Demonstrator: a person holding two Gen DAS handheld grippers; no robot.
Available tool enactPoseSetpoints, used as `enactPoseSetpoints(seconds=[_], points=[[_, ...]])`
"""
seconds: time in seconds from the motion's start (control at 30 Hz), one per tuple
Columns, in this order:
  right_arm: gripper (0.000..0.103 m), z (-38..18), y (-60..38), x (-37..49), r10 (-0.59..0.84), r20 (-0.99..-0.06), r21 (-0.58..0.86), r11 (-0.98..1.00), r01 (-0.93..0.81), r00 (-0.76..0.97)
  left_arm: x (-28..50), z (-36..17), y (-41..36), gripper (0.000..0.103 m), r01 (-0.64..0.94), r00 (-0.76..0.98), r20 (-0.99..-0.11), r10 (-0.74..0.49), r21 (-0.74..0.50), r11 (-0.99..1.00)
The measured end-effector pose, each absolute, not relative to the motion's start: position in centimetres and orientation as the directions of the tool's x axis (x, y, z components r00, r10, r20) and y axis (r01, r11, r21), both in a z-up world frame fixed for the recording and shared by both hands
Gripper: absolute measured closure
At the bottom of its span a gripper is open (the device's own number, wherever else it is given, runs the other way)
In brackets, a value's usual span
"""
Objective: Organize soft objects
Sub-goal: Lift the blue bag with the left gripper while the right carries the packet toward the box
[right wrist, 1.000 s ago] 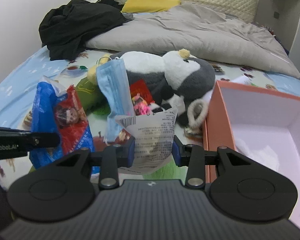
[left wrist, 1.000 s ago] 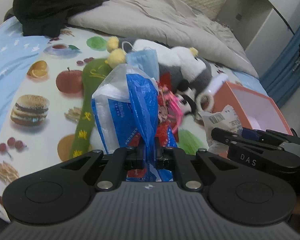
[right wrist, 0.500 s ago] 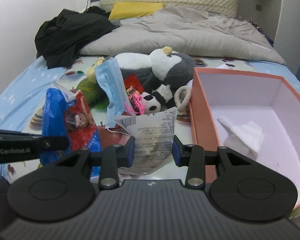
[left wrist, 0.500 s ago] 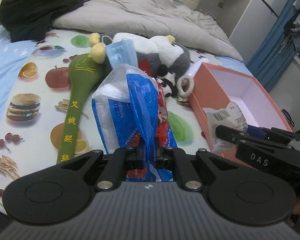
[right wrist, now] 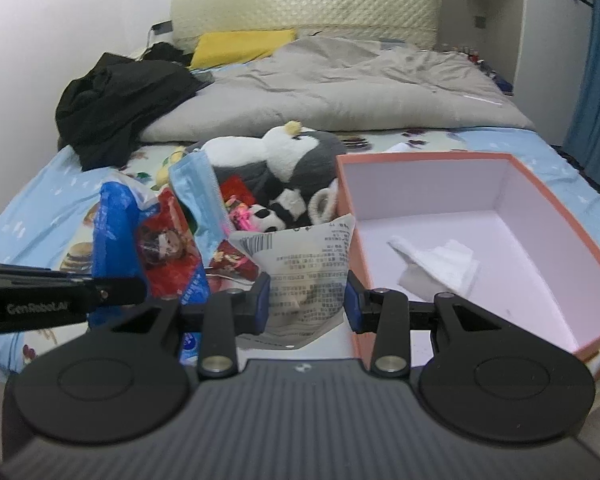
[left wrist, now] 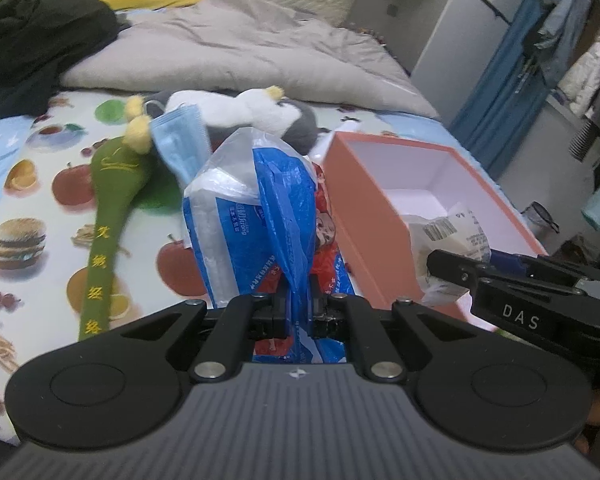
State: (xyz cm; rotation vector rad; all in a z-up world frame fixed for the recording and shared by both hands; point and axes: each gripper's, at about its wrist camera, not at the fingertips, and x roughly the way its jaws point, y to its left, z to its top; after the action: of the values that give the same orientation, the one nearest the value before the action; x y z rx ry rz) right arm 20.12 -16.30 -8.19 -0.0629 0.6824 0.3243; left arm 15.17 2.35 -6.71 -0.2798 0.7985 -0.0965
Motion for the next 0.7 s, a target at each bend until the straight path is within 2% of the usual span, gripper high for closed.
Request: enactPoseSetpoints(seconds=[0.7], points=[[0.062, -6.3, -24.6, 16.2, 0.145, -0.622, 0.065, 0.989, -0.135, 0.769, 15.0, -3.8, -7.3, 0.095, 0.224, 0.651, -0.657, -0.38, -0.312, 0.923]])
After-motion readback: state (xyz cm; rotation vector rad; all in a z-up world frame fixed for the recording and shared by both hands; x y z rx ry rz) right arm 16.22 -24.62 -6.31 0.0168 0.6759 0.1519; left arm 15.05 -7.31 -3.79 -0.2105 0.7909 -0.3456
